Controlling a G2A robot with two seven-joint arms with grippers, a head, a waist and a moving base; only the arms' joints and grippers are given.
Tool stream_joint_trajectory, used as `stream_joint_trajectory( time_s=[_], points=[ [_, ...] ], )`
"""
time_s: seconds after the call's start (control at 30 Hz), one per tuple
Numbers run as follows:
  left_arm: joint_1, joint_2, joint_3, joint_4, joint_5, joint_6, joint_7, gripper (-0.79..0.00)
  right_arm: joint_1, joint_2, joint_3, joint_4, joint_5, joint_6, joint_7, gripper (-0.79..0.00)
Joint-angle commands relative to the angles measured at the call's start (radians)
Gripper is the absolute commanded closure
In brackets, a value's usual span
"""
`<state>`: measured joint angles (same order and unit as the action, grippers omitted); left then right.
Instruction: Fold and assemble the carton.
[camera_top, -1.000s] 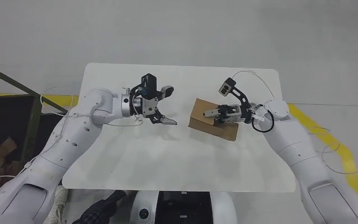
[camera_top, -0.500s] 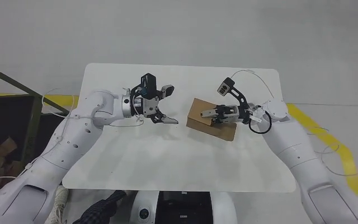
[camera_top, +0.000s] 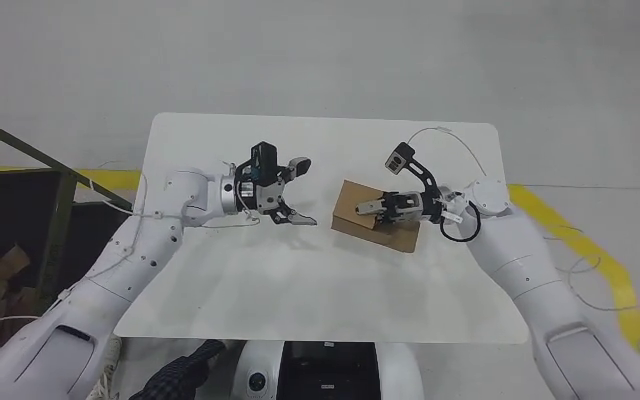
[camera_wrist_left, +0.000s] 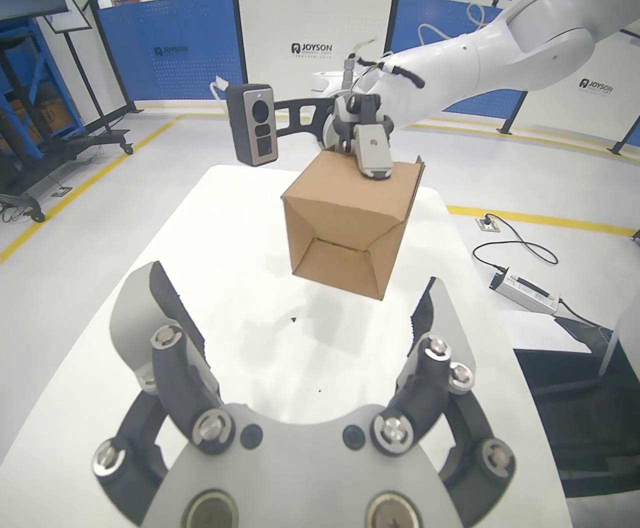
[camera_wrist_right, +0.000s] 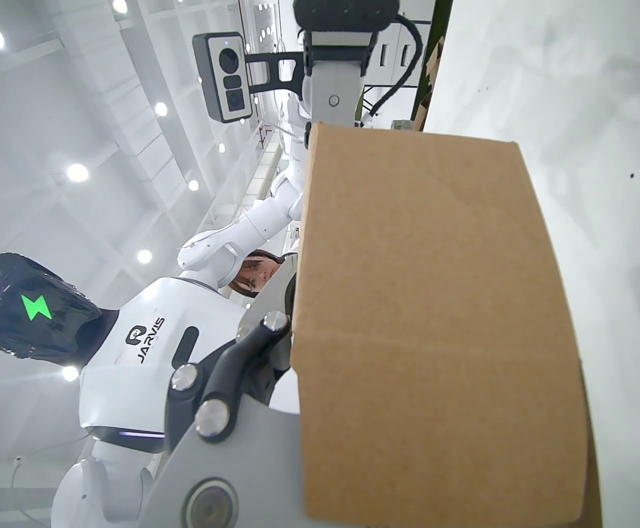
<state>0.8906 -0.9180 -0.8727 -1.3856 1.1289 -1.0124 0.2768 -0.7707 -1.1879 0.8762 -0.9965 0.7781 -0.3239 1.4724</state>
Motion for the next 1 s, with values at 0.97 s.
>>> stream_joint_trajectory(
  time_s=[0.97],
  points=[
    [-0.192,-0.010,0.333,0.109,0.094,0.000,0.274,-0.785,0.044,-0.040,-0.055,0.000,-0.057,0.030,0.054,0.000]
  ],
)
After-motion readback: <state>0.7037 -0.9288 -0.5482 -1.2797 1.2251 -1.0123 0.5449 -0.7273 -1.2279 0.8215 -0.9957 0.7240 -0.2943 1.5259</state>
